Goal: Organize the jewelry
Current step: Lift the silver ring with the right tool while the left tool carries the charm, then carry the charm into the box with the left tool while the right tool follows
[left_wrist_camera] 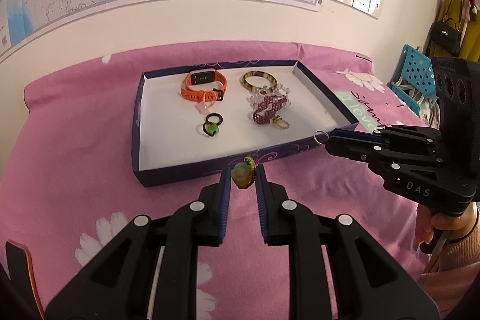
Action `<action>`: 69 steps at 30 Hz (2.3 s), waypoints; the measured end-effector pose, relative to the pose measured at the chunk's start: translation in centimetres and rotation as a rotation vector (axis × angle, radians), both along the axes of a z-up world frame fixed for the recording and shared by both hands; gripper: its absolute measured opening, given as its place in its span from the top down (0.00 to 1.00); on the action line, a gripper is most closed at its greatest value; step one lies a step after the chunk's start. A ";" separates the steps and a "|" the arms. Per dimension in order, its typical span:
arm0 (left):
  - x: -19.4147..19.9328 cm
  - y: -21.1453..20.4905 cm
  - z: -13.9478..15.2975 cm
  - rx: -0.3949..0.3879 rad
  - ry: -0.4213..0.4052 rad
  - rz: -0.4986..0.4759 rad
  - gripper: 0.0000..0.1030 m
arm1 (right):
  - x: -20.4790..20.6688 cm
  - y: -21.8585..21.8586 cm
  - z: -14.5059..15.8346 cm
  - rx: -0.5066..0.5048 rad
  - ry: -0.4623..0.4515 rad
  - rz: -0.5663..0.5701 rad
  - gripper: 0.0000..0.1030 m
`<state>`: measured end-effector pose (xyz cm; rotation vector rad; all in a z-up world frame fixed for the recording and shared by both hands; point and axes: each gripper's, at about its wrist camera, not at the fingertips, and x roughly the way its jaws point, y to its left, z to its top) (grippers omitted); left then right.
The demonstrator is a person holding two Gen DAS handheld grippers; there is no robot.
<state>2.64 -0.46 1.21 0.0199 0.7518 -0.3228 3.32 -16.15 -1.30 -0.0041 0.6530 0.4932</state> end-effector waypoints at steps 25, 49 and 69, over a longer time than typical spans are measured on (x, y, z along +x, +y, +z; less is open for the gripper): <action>1.2 0.0 1.8 0.007 -0.050 0.009 0.83 | 1.4 0.1 1.1 0.011 -0.032 -0.003 0.92; 2.9 0.1 2.2 0.018 -0.062 0.018 0.83 | 3.7 0.2 1.5 0.007 -0.033 -0.011 0.92; 4.3 -0.4 2.0 0.029 -0.053 0.021 0.83 | 4.8 0.0 0.9 -0.001 -0.012 -0.026 0.92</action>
